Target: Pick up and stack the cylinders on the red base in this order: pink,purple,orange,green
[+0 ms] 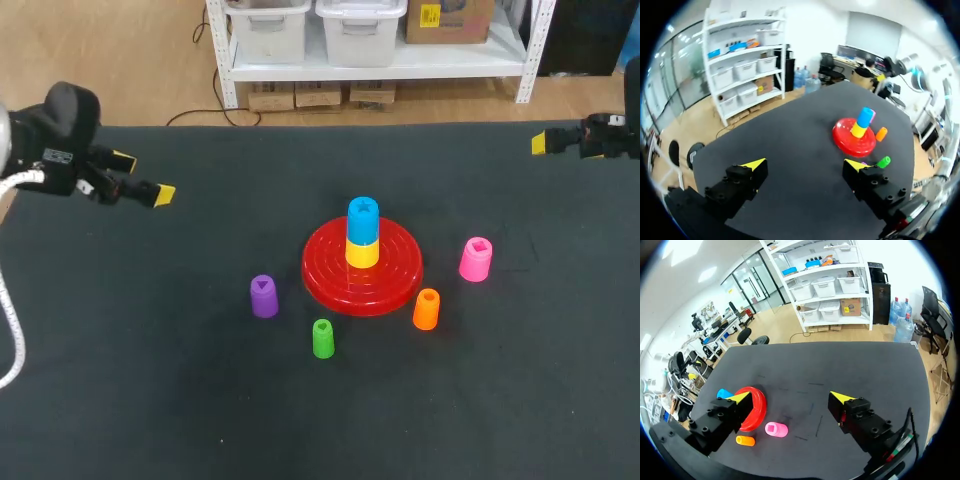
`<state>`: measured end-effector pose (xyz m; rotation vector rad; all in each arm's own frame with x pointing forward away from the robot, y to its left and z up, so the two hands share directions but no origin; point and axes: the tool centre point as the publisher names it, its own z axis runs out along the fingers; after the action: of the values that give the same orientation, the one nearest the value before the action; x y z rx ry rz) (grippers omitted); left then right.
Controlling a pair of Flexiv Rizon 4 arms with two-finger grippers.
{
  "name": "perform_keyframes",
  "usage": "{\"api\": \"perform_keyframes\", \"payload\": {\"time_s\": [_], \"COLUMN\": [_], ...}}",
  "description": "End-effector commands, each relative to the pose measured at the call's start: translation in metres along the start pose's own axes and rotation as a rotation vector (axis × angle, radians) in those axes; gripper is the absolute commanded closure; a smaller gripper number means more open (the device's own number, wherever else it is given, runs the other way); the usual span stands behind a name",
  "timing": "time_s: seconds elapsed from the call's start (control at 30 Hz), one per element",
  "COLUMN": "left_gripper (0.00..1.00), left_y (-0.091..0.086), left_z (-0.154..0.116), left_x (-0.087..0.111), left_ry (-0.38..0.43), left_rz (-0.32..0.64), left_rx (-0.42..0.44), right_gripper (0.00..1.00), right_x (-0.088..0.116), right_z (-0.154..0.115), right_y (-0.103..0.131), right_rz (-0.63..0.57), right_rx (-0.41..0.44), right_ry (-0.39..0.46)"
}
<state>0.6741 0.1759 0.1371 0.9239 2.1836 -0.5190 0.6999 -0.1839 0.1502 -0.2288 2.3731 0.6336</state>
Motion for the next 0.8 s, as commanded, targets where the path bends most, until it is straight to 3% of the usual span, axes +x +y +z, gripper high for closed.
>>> {"api": "perform_keyframes", "payload": {"time_s": [0.03,0.13,0.3,0.33,0.37,0.6,0.7,0.8], "left_gripper": [0.00,0.00,0.00,0.00,0.00,0.00,0.00,0.00], "left_y": [-0.003,-0.004,-0.008,-0.010,-0.012,-0.012,-0.024,-0.030], "left_z": [-0.015,-0.019,-0.027,-0.029,-0.028,-0.028,-0.030,-0.027], "left_x": [0.004,0.015,0.032,0.034,0.033,0.033,0.032,0.032], "left_ry": [-0.159,-0.176,-0.159,-0.163,-0.155,-0.155,-0.201,-0.171], "left_rz": [0.241,0.416,0.612,0.632,0.626,0.626,0.693,0.728], "left_rx": [0.158,0.252,0.438,0.442,0.392,0.392,0.468,0.453], "right_gripper": [0.00,0.00,0.00,0.00,0.00,0.00,0.00,0.00], "right_x": [0.000,0.000,0.000,0.000,0.000,0.000,0.000,0.000], "right_z": [0.000,0.000,0.000,0.000,0.000,0.000,0.000,0.000], "right_y": [-0.001,-0.001,-0.001,-0.001,-0.001,-0.001,-0.001,-0.001], "right_rz": [-0.001,-0.001,-0.001,-0.001,-0.001,-0.001,-0.001,-0.001], "right_rx": [-0.003,-0.003,-0.003,-0.003,-0.003,-0.003,-0.003,-0.003], "right_ry": [0.001,0.001,0.001,0.001,0.001,0.001,0.001,0.001]}}
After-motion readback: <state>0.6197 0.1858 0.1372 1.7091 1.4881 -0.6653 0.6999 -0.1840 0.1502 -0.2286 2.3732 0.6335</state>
